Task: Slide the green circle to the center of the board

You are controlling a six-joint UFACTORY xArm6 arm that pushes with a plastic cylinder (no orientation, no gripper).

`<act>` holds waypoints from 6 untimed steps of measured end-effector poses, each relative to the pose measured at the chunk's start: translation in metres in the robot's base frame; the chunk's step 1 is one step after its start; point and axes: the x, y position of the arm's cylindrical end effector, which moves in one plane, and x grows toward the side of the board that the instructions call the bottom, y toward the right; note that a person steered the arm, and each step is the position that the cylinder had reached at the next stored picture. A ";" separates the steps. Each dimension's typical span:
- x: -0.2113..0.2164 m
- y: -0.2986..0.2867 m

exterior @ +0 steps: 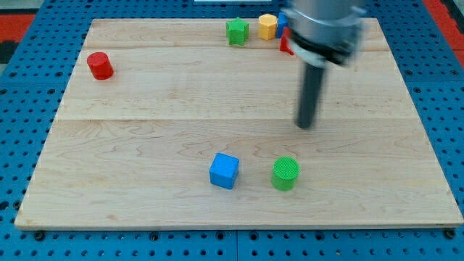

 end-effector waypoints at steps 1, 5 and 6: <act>0.086 0.043; 0.063 -0.088; 0.033 -0.115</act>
